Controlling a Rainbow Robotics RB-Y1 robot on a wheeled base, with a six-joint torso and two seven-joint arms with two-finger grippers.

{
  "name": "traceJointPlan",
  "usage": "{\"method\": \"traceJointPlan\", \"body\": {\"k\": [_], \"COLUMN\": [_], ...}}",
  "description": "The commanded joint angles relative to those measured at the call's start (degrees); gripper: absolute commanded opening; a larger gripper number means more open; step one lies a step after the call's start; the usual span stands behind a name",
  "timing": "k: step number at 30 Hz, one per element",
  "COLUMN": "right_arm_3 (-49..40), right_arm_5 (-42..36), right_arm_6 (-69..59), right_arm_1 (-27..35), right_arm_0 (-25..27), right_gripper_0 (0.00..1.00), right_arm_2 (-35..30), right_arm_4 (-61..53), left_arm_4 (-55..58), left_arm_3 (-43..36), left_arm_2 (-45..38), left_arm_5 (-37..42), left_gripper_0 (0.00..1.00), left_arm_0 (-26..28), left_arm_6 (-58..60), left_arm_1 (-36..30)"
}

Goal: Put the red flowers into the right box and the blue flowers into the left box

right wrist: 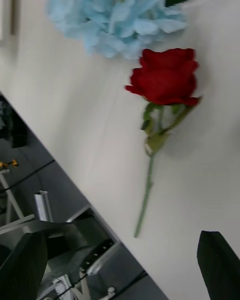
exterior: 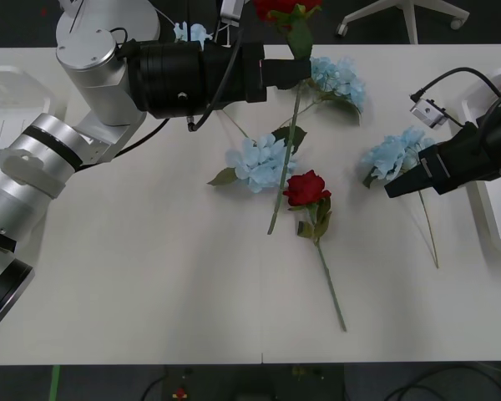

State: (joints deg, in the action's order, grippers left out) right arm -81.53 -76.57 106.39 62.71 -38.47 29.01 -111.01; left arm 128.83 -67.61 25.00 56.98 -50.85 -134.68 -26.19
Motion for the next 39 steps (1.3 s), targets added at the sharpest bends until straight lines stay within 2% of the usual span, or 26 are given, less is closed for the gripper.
{"method": "traceJointPlan", "body": {"k": [1, 9, 19, 32, 34, 36, 38, 39], "right_arm_3": [-5.1, -15.5, -19.6, -20.2, -20.2, -20.2, -20.2, -20.2], "right_arm_5": [0.6, 10.7, 19.4, 23.9, 24.2, 24.6, 24.8, 24.9], "right_arm_6": [1.3, 0.0, -1.4, -4.1, -4.5, -5.0, -5.7, -5.8], "right_arm_1": [1.4, -2.1, -10.6, -19.5, -20.3, -20.7, -21.1, -21.2], "right_arm_0": [2.3, 8.1, 11.1, 11.5, 11.5, 11.5, 11.5, 11.5], "right_gripper_0": [0.87, 0.87, 0.87, 0.86, 0.79, 0.62, 0.31, 0.23], "right_arm_2": [-1.1, -1.1, -1.0, -0.9, -0.9, -0.9, -0.9, -0.9], "right_arm_4": [-7.0, -12.6, -10.9, -4.6, -4.2, -4.0, -4.0, -4.0], "left_arm_4": [1.3, 1.3, 1.3, 1.3, 1.3, 1.3, 1.3, 1.3], "left_arm_3": [-1.9, -1.9, -1.9, -1.9, -1.9, -1.9, -1.9, -1.9], "left_arm_2": [1.1, 1.1, 1.1, 1.1, 1.1, 1.1, 1.1, 1.1], "left_arm_5": [-1.1, -1.1, -1.1, -1.1, -1.1, -1.1, -1.1, -1.1], "left_gripper_0": [0.0, 0.0, 0.0, 0.0, 0.0, 0.0, 0.0, 0.0], "left_arm_0": [-3.3, -3.3, -3.3, -3.3, -3.3, -3.3, -3.3, -3.3], "left_arm_6": [-5.4, -5.4, -5.4, -5.4, -5.4, -5.4, -5.4, -5.4], "left_arm_1": [1.0, 1.0, 1.0, 1.0, 1.0, 1.0, 1.0, 1.0]}}
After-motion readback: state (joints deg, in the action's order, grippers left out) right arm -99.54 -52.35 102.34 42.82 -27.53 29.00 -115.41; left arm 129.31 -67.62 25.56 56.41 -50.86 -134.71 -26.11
